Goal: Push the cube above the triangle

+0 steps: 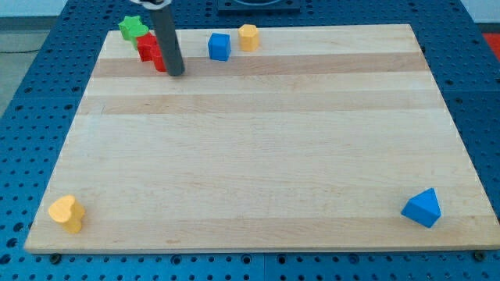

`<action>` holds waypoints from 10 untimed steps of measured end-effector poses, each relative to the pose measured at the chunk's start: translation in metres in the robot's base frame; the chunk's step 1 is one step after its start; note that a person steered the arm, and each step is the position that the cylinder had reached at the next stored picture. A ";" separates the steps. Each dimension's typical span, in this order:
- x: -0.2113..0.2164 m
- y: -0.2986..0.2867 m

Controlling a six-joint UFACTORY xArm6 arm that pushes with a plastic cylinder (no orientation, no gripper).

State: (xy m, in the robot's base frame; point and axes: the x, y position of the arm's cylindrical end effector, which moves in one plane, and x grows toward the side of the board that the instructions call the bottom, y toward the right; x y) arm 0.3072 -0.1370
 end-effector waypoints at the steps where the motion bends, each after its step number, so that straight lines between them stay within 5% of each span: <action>1: -0.004 0.033; 6: -0.071 -0.010; 10: -0.054 0.188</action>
State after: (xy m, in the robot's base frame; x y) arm 0.2534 0.0509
